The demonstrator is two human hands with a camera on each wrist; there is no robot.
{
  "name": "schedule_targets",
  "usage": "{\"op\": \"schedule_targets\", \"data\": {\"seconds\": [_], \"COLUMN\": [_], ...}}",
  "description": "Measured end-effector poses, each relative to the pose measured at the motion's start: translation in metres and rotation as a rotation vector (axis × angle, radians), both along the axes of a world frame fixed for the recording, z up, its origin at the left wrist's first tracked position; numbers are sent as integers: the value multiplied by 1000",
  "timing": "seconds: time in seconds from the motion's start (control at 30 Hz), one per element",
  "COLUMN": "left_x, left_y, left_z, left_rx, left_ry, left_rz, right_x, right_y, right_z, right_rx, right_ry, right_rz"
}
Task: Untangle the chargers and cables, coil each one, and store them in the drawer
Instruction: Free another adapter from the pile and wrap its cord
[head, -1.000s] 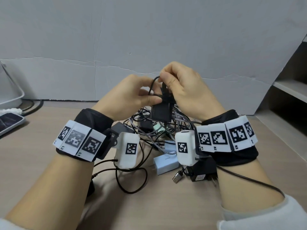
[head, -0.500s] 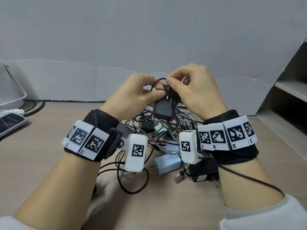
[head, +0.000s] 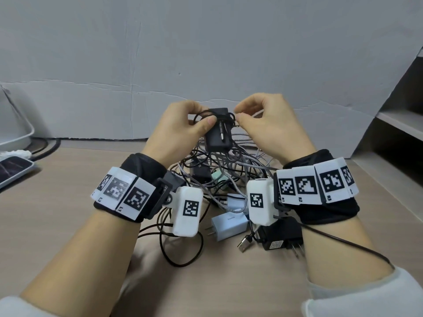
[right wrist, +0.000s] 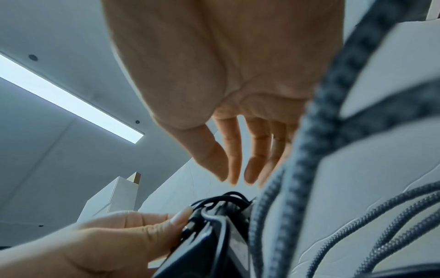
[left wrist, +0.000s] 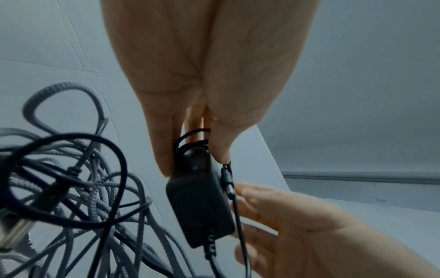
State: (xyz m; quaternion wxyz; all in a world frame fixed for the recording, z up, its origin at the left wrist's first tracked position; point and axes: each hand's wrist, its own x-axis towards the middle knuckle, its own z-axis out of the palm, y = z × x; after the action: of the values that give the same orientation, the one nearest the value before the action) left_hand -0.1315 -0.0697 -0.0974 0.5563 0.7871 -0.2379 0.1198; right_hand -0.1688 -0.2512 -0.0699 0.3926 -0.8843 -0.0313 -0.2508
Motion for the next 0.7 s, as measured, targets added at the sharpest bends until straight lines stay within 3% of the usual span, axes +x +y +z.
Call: {"op": "schedule_targets", "data": {"seconds": [0.17, 0.4, 0.5, 0.7], "left_x": [0, 2, 1, -4], "left_y": [4, 1, -2, -1], "left_z": [3, 1, 0, 2], "left_rx": [-86, -173, -156, -102], "left_ry": [29, 20, 8, 3], "left_rz": [-17, 26, 14, 14], "right_x": [-6, -14, -13, -8], "right_y": [0, 4, 6, 10], "right_z": [-2, -3, -4, -5], "right_rx": [-20, 109, 95, -194], "right_ry": [271, 300, 283, 153], "right_rz": [186, 331, 295, 92]}}
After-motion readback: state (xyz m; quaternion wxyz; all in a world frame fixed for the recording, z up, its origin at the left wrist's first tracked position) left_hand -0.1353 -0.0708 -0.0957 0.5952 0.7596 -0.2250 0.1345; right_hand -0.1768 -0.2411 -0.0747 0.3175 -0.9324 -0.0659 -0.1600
